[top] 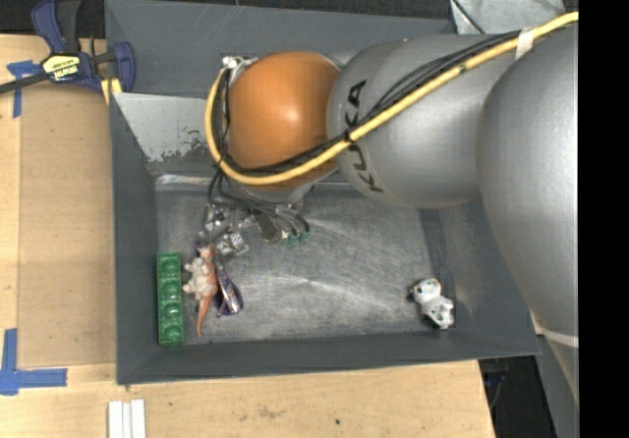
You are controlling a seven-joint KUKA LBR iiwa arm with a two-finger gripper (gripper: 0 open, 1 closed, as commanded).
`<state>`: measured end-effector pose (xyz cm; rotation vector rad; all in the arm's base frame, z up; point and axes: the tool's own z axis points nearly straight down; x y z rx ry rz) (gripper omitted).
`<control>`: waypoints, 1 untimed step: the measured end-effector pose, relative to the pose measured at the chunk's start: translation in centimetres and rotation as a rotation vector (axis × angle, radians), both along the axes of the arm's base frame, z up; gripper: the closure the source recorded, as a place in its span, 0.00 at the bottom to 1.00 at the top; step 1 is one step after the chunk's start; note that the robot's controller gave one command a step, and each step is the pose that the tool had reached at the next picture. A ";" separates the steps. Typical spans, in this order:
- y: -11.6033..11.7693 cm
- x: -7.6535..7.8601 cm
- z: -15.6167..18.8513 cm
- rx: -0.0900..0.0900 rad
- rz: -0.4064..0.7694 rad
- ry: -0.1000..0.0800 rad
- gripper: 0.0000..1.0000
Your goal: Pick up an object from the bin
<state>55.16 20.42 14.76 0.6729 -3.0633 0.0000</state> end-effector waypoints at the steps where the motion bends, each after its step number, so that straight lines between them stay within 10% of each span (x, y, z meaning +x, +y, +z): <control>1: 0.6 -1.3 1.0 0.007 0.004 -0.023 1.00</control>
Offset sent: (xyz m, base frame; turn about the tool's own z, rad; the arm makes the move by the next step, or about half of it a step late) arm -0.0557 0.0295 0.0585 -0.0495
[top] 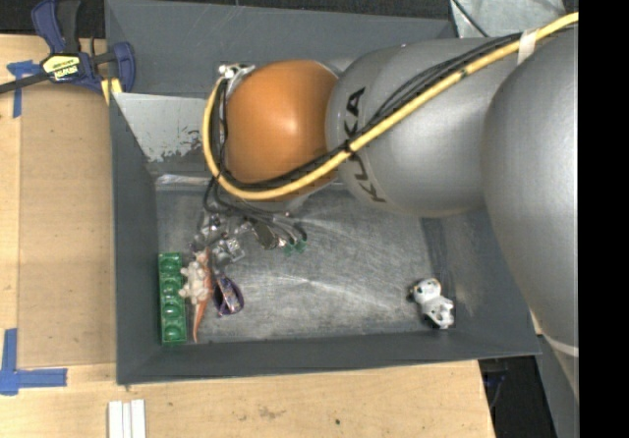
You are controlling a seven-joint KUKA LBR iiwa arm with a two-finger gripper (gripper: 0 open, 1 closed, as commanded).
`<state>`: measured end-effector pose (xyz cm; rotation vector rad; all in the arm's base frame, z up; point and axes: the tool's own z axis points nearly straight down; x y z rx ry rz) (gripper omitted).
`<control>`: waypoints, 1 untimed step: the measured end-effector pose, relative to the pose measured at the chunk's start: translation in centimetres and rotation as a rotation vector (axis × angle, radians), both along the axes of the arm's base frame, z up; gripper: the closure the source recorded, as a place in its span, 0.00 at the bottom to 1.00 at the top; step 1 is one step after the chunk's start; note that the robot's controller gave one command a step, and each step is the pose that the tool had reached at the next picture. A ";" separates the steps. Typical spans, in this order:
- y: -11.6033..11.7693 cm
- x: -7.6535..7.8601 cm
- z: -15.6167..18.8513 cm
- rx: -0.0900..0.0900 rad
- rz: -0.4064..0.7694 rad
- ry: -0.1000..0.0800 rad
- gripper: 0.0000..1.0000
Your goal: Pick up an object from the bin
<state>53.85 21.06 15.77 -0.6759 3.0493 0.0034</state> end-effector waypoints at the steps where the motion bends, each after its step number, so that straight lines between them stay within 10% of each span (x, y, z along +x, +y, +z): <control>1: 0.3 -1.4 -1.1 -0.007 0.011 -0.003 1.00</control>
Offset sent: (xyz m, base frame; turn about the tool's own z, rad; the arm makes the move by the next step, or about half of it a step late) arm 0.0034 -0.0164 0.2382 0.0220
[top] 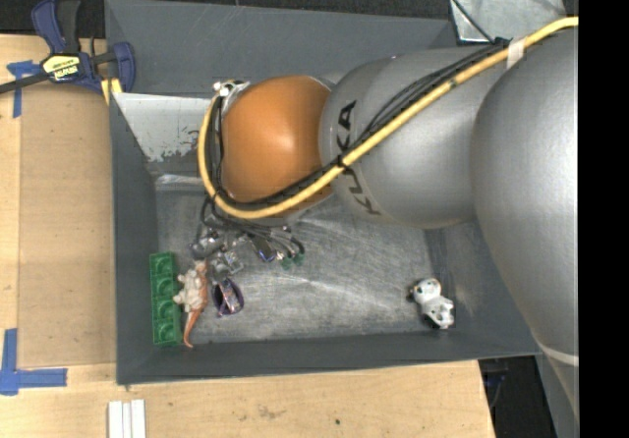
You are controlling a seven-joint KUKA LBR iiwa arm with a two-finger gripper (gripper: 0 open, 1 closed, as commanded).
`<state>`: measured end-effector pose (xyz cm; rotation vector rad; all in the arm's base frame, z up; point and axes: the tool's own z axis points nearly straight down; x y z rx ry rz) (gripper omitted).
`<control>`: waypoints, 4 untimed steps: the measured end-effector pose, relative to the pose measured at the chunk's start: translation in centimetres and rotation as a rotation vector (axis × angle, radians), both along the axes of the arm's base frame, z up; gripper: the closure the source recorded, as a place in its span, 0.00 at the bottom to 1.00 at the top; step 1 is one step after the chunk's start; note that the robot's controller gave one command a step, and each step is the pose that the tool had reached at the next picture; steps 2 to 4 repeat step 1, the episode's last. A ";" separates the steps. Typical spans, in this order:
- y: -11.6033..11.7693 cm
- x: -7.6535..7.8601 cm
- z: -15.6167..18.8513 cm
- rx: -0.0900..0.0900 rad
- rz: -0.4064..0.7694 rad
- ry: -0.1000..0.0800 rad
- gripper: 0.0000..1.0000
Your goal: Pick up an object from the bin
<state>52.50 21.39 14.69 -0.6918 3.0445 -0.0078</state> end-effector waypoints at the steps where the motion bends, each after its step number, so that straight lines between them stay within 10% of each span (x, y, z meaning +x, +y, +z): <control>1: 0.2 -0.4 5.7 0.001 0.003 0.021 1.00; 4: 0.2 -0.4 5.7 0.001 0.003 0.021 1.00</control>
Offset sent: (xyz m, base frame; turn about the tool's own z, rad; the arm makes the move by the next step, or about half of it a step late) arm -0.0362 0.0256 -0.0769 -0.1232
